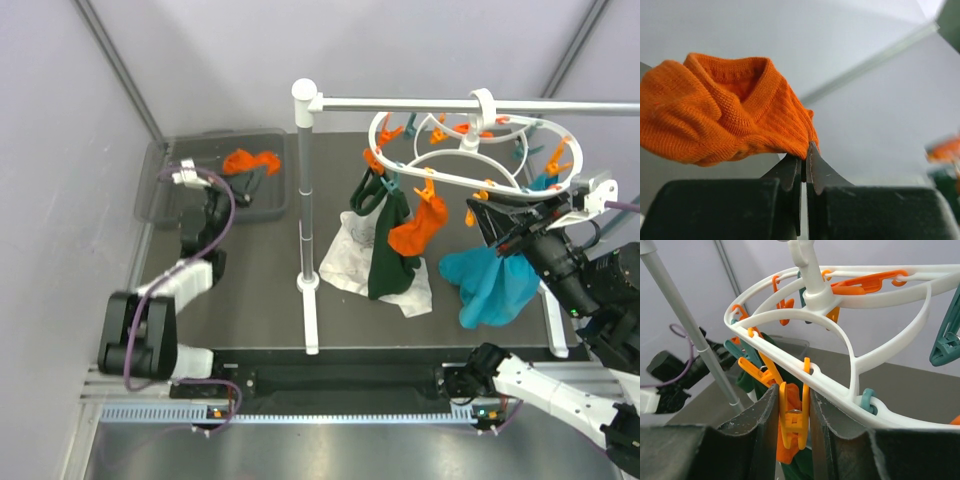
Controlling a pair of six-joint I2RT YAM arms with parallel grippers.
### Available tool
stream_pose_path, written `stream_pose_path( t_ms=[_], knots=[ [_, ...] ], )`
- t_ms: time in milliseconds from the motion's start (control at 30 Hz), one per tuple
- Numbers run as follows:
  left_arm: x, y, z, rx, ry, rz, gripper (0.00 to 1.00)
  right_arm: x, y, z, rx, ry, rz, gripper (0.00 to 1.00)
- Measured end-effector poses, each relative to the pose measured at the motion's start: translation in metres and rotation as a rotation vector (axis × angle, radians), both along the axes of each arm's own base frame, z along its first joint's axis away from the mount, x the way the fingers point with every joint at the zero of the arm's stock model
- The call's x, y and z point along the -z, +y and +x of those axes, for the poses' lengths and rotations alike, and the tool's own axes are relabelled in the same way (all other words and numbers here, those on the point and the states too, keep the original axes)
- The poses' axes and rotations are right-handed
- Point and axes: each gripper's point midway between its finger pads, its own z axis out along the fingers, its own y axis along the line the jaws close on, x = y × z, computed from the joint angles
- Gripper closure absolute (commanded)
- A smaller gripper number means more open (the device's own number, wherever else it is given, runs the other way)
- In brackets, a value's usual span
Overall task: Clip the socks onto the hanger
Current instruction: Pick up the sock from the bin, then clamp the sock onto the hanger.
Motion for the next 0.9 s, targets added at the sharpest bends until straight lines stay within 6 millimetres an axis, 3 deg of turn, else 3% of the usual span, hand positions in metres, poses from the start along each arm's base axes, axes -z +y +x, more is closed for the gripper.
stream_pose_path(
  t_ms=[100,200,367,467,567,733,900],
  knots=[
    [-0.002,-0.016,-0.068,0.096,-0.102,0.055,1.00,0.000,0.000,0.000,-0.001,0.001,-0.001,1.00],
    [-0.015,-0.018,-0.127,0.136,-0.223,0.131,1.00,0.000,0.000,0.000,-0.003,0.001,-0.002,1.00],
    [-0.062,-0.014,-0.223,0.110,-0.478,0.307,1.00,0.000,0.001,-0.001,-0.008,0.000,-0.003,1.00],
    [-0.075,-0.016,-0.267,0.126,-0.599,0.389,1.00,0.000,0.002,-0.001,-0.013,0.000,-0.004,1.00],
    [-0.065,-0.026,-0.281,0.209,-0.600,0.464,1.00,0.001,0.003,-0.002,-0.022,-0.001,-0.005,1.00],
    [-0.024,-0.040,-0.278,0.375,-0.471,0.537,1.00,0.001,0.007,-0.003,-0.039,-0.001,-0.006,1.00],
    [-0.009,-0.046,-0.277,0.467,-0.423,0.582,1.00,0.001,0.012,-0.003,-0.057,0.006,-0.001,1.00]
  ],
)
